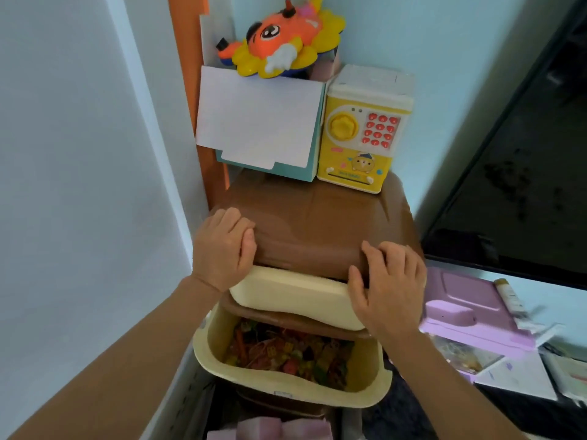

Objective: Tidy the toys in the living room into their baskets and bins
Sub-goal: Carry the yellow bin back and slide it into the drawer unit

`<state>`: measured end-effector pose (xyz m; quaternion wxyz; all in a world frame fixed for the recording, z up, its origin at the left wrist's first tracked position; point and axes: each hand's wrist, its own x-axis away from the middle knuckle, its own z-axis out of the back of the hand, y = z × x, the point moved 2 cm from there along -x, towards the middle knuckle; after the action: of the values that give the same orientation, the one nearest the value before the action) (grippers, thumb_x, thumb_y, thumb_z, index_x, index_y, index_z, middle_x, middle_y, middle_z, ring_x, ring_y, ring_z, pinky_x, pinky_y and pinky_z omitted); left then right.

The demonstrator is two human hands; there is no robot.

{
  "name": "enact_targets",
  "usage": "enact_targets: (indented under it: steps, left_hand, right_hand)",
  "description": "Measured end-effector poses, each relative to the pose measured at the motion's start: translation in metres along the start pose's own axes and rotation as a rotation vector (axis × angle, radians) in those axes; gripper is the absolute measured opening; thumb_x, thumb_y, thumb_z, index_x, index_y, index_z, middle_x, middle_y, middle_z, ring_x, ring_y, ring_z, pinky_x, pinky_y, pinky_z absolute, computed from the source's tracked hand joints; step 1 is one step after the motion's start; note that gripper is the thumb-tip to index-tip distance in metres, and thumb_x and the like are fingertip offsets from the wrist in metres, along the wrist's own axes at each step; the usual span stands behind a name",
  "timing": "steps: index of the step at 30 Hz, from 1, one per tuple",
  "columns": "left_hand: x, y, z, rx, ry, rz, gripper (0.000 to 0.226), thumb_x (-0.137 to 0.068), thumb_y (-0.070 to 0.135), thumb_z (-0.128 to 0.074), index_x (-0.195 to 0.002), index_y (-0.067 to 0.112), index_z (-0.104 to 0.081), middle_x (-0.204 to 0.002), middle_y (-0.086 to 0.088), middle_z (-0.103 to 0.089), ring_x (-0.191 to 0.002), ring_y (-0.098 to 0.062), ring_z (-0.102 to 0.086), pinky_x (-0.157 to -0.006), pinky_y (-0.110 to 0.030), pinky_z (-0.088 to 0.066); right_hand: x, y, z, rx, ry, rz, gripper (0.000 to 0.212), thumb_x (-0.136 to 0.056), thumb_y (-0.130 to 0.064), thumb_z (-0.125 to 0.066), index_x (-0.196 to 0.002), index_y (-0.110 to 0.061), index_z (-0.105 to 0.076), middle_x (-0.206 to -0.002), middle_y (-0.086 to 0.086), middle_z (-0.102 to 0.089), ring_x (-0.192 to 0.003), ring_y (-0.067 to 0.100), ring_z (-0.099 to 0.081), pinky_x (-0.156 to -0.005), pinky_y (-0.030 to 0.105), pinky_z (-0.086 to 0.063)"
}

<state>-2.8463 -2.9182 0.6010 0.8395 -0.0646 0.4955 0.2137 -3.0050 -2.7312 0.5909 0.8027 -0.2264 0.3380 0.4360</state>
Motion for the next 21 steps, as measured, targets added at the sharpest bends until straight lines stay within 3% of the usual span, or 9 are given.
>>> enact_targets:
  steps: [8, 10, 12, 14, 17, 19, 21]
  left_hand:
    - [-0.006, -0.008, -0.011, -0.079, 0.091, -0.088, 0.038, -0.088, 0.017, -0.035, -0.060, 0.004, -0.057, -0.062, -0.012, -0.051, -0.063, -0.017, -0.037, -0.055, -0.024, -0.022]
    - [-0.010, -0.007, -0.009, -0.094, 0.043, -0.094, 0.039, -0.091, 0.019, -0.034, -0.063, 0.005, -0.057, -0.064, -0.010, -0.052, -0.061, -0.019, -0.042, -0.054, -0.023, -0.021]
    - [-0.011, -0.003, -0.005, -0.103, -0.071, -0.103, 0.044, -0.096, 0.027, -0.031, -0.070, 0.007, -0.061, -0.070, -0.009, -0.057, -0.062, -0.023, -0.052, -0.050, -0.024, -0.030]
    - [-0.004, -0.003, 0.002, -0.101, -0.185, -0.148, 0.049, -0.095, 0.041, -0.034, -0.084, 0.006, -0.067, -0.087, -0.009, -0.066, -0.072, -0.026, -0.060, -0.052, -0.026, -0.043]
    - [0.013, -0.009, 0.010, -0.187, -0.332, -0.288, 0.069, -0.076, 0.060, -0.054, -0.119, 0.006, -0.059, -0.118, -0.014, -0.064, -0.099, -0.033, -0.061, -0.070, -0.038, -0.055]
    - [0.012, -0.011, 0.011, -0.249, -0.431, -0.350, 0.086, -0.061, 0.058, -0.073, -0.128, 0.012, -0.047, -0.122, -0.017, -0.060, -0.102, -0.036, -0.057, -0.067, -0.043, -0.056]
    - [0.008, -0.010, 0.010, -0.306, -0.475, -0.343, 0.097, -0.047, 0.047, -0.086, -0.127, 0.012, -0.045, -0.116, -0.019, -0.062, -0.095, -0.036, -0.058, -0.058, -0.040, -0.055]
  right_hand:
    - [-0.004, 0.006, -0.015, 0.010, 0.047, 0.114, 0.044, -0.086, -0.046, -0.044, -0.095, -0.009, -0.067, -0.106, 0.008, -0.068, -0.104, 0.023, -0.047, -0.094, 0.043, -0.033]
    - [-0.006, 0.005, -0.012, -0.009, 0.009, 0.104, 0.048, -0.089, -0.049, -0.040, -0.096, -0.009, -0.066, -0.108, 0.008, -0.068, -0.105, 0.023, -0.049, -0.096, 0.043, -0.033]
    - [-0.006, 0.004, -0.007, -0.017, -0.062, 0.120, 0.056, -0.087, -0.056, -0.039, -0.101, -0.009, -0.065, -0.112, 0.008, -0.066, -0.106, 0.027, -0.054, -0.099, 0.044, -0.035]
    - [-0.004, 0.009, 0.000, 0.006, -0.125, 0.206, 0.066, -0.077, -0.062, -0.046, -0.110, -0.006, -0.062, -0.118, 0.011, -0.064, -0.109, 0.032, -0.058, -0.101, 0.050, -0.038]
    - [-0.002, 0.019, 0.003, 0.134, -0.219, 0.378, 0.090, -0.053, -0.052, -0.080, -0.122, -0.004, -0.047, -0.125, 0.017, -0.060, -0.112, 0.036, -0.059, -0.097, 0.057, -0.039]
    - [-0.001, 0.019, 0.001, 0.180, -0.268, 0.354, 0.103, -0.036, -0.035, -0.092, -0.122, -0.004, -0.045, -0.123, 0.019, -0.061, -0.110, 0.037, -0.060, -0.095, 0.057, -0.041]
    - [0.000, 0.015, -0.001, 0.167, -0.254, 0.299, 0.101, -0.029, -0.024, -0.094, -0.118, -0.001, -0.052, -0.119, 0.020, -0.063, -0.107, 0.037, -0.061, -0.092, 0.057, -0.043]
